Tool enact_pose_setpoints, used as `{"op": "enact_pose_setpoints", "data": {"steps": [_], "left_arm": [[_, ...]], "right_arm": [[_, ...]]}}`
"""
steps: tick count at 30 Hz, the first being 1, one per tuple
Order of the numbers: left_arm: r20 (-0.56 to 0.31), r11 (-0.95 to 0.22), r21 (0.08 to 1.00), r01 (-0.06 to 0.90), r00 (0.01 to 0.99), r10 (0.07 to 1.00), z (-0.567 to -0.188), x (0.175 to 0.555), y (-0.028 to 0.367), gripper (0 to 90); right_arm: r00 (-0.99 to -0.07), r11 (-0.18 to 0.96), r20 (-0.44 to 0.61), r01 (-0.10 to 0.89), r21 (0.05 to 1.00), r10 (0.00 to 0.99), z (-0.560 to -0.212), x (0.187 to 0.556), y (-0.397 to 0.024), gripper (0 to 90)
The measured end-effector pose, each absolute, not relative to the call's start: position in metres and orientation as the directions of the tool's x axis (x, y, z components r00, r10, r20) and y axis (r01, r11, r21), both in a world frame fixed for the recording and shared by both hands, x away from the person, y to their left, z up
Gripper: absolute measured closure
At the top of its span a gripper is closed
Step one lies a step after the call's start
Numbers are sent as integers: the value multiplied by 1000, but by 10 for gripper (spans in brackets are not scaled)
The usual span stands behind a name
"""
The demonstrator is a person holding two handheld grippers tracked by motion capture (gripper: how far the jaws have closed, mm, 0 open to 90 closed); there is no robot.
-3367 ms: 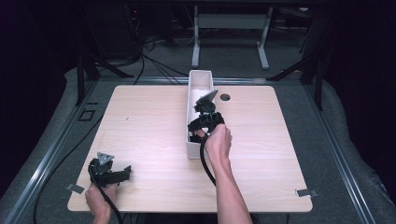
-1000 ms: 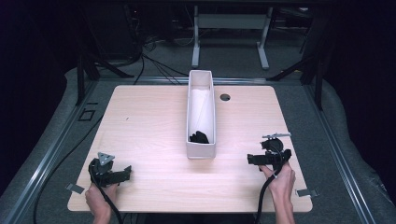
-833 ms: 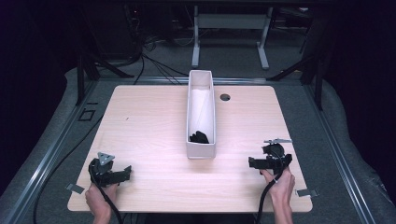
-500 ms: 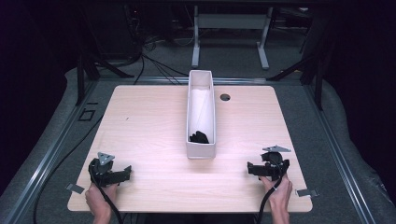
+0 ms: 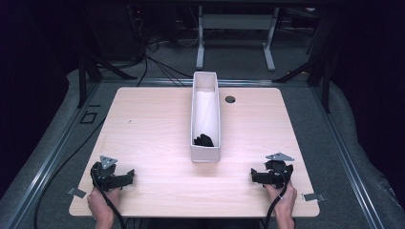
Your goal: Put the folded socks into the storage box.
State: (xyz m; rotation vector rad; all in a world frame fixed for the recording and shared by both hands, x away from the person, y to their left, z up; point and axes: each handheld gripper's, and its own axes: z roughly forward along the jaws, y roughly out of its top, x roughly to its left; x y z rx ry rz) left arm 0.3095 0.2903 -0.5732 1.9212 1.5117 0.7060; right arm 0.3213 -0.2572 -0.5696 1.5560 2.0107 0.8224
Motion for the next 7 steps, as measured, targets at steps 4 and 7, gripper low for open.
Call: {"op": "enact_pose_setpoints", "data": {"steps": [4,7], "left_arm": [[49,-183,726,663,215,975,-573,309,290,24],[49,-183,725,663,215,975,-573,309,290,24]], "right_arm": [[-249,174,3,689,704,969,-570,321,-258,0],[-254,178,1,681,710,967,-571,320,-259,0]]}}
